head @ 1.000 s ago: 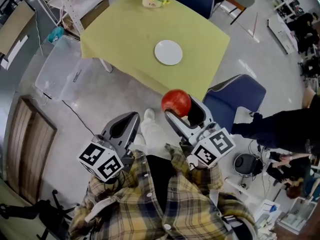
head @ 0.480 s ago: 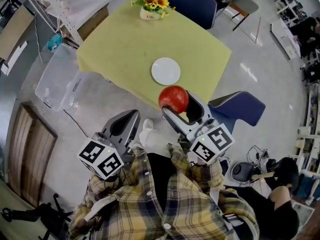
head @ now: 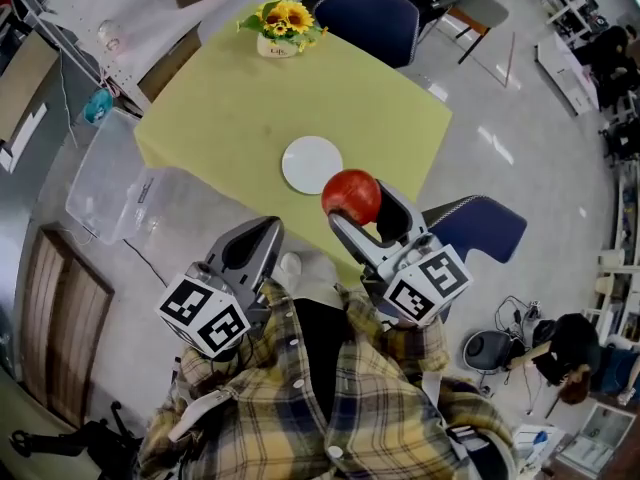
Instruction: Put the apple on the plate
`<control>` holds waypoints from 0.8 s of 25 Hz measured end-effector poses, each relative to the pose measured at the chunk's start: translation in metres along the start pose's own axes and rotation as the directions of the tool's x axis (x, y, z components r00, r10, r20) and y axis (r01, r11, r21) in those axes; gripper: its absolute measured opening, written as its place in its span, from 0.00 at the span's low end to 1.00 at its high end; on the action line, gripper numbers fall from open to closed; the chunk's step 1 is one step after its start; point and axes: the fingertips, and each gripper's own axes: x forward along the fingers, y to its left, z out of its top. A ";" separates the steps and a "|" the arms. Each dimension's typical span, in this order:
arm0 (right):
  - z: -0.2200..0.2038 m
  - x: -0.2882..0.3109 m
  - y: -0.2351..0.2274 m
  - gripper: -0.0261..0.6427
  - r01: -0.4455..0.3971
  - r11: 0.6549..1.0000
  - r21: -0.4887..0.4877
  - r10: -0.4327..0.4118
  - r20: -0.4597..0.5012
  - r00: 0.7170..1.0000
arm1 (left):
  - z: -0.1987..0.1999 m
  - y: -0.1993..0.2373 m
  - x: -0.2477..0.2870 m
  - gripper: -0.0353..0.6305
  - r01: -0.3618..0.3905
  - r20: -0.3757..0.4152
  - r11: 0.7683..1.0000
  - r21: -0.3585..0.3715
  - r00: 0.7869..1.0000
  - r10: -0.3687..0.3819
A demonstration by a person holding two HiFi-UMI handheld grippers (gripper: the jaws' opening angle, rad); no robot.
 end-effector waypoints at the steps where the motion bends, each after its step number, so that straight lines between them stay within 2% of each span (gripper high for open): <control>1: 0.000 0.000 -0.004 0.54 0.004 1.000 0.005 -0.004 0.001 1.000 | 0.000 0.000 0.004 0.06 0.004 -0.006 1.000 0.000 1.000 -0.004; 6: 0.000 0.009 -0.022 0.54 0.045 0.999 0.028 -0.045 0.006 0.999 | 0.005 0.011 0.027 0.06 0.038 -0.035 0.999 0.000 0.999 -0.038; 13: 0.007 0.020 -0.050 0.54 0.169 0.984 0.064 -0.171 0.024 0.985 | 0.018 0.028 0.064 0.06 0.143 -0.130 0.990 0.005 0.981 -0.141; 16: 0.009 0.035 -0.058 0.54 0.237 0.968 0.084 -0.240 0.035 0.970 | 0.030 0.045 0.081 0.06 0.201 -0.178 0.980 -0.002 0.964 -0.198; 20: 0.016 0.052 -0.072 0.54 0.343 0.929 0.136 -0.352 0.050 0.935 | 0.047 0.064 0.104 0.06 0.290 -0.263 0.957 -0.015 0.922 -0.284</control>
